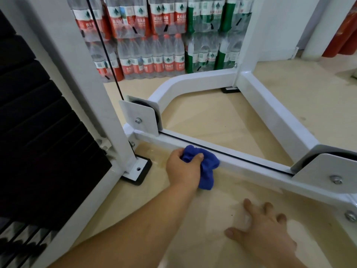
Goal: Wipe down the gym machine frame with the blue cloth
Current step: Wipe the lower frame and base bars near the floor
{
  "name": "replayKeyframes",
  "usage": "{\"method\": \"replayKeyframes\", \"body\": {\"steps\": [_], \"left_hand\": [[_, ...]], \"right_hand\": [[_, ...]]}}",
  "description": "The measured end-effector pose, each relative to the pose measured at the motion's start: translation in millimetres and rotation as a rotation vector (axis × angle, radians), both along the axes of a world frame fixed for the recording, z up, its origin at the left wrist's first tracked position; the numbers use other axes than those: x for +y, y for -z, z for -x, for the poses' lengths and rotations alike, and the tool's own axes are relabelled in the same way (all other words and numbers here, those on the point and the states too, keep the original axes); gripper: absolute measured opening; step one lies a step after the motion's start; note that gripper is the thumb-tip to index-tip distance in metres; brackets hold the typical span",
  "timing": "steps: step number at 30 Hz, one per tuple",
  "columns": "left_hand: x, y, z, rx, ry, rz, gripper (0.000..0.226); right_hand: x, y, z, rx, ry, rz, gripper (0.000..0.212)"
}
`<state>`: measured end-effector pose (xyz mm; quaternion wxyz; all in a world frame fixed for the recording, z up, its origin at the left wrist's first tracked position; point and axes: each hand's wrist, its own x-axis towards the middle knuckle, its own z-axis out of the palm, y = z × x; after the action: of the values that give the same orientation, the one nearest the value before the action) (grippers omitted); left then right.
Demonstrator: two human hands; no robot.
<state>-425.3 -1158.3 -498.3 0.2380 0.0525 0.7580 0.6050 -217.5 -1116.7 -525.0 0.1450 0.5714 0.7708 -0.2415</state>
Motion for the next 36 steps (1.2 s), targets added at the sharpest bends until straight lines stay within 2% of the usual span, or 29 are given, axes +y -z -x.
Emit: {"method": "replayKeyframes", "body": {"steps": [5, 8, 14, 16, 18, 21, 23, 25, 29, 32, 34, 35, 36], "left_hand": [[-25.7, -3.2, 77.0, 0.06, -0.223, 0.034, 0.033], [-15.7, -4.5, 62.0, -0.017, -0.284, -0.02, 0.034], [21.9, 6.3, -45.5, -0.118, -0.01, -0.05, 0.026], [20.3, 7.6, -40.5, -0.11, -0.005, -0.043, 0.024], [7.0, 8.7, -11.7, -0.024, -0.033, 0.008, 0.025], [-15.2, 5.8, 39.2, 0.089, -0.138, 0.096, 0.03], [-20.8, 0.2, 49.7, 0.087, -0.2, 0.072, 0.029], [-12.6, -5.8, 31.4, 0.05, -0.167, -0.002, 0.027], [16.9, 1.1, -47.1, 0.019, 0.063, -0.055, 0.028], [26.9, 15.1, -80.9, -0.024, 0.054, -0.033, 0.033], [25.0, 19.2, -88.7, -0.014, 0.059, -0.008, 0.034], [25.0, 19.6, -91.6, -0.004, 0.064, -0.015, 0.036], [27.3, 18.9, -95.7, 0.003, 0.073, -0.031, 0.037]], "right_hand": [[-0.9, -0.7, 0.7, 0.019, 0.015, -0.02, 0.116], [-1.0, 0.3, 0.7, 0.029, 0.014, -0.023, 0.117], [-0.8, -2.1, 1.8, 0.006, 0.013, -0.005, 0.127], [0.1, -2.2, 0.6, -0.002, 0.016, 0.005, 0.125], [-0.4, -1.1, -1.2, 0.011, 0.012, -0.02, 0.122], [0.4, 1.1, -2.5, 0.034, -0.003, -0.027, 0.118], [2.7, 2.9, -3.4, 0.02, -0.017, -0.006, 0.115], [3.8, 3.6, -4.4, 0.001, -0.044, -0.002, 0.114], [6.9, -2.3, -12.0, 0.011, -0.1, -0.016, 0.114], [15.0, -8.3, -46.3, 0.091, -0.145, -0.002, 0.104], [22.0, -12.6, -78.1, 0.184, -0.103, 0.005, 0.097], [25.1, -14.2, -94.2, 0.156, -0.087, 0.009, 0.099], [27.8, -15.8, -108.6, 0.097, -0.064, 0.03, 0.111]]}}
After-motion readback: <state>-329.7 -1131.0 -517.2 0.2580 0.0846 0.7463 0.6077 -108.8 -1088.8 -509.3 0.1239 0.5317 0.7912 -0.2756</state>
